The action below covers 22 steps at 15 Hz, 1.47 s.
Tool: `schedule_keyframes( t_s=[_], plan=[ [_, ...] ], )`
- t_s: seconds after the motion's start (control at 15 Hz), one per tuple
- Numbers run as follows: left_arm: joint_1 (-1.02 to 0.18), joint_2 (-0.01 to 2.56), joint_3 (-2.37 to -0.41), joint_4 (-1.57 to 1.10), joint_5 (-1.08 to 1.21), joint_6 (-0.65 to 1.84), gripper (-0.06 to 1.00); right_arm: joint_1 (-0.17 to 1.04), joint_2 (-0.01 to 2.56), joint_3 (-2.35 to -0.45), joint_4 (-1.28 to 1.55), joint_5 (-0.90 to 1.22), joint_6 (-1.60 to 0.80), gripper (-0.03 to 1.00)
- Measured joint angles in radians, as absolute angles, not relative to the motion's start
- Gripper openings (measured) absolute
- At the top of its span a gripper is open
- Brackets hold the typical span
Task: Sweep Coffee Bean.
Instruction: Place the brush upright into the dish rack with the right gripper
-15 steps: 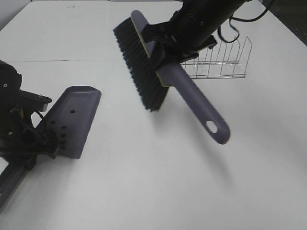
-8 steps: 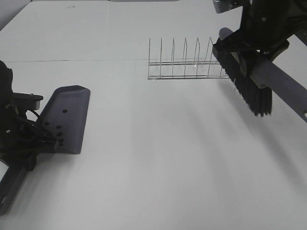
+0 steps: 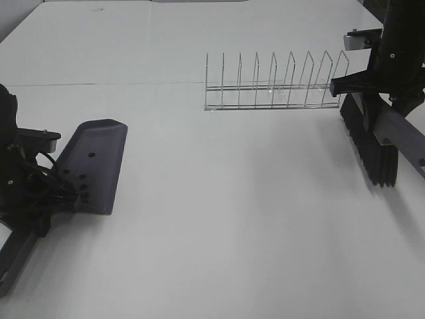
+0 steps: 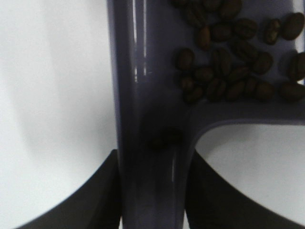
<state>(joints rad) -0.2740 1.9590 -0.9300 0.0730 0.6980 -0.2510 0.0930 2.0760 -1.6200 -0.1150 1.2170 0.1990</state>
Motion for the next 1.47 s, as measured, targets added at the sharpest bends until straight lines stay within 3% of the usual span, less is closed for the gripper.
schedule_keyframes(
  t_s=[0.67,1.47],
  plan=[
    [-0.27,1.959,-0.93,0.056,0.696,-0.248,0.33,0.088,2.421,-2.169,-0.13,1.234,0.138,0.37],
    [-0.27,1.959,-0.93,0.047,0.691,-0.24,0.33,0.03,2.467,-2.216,-0.048,1.233,0.11,0.37]
  ],
)
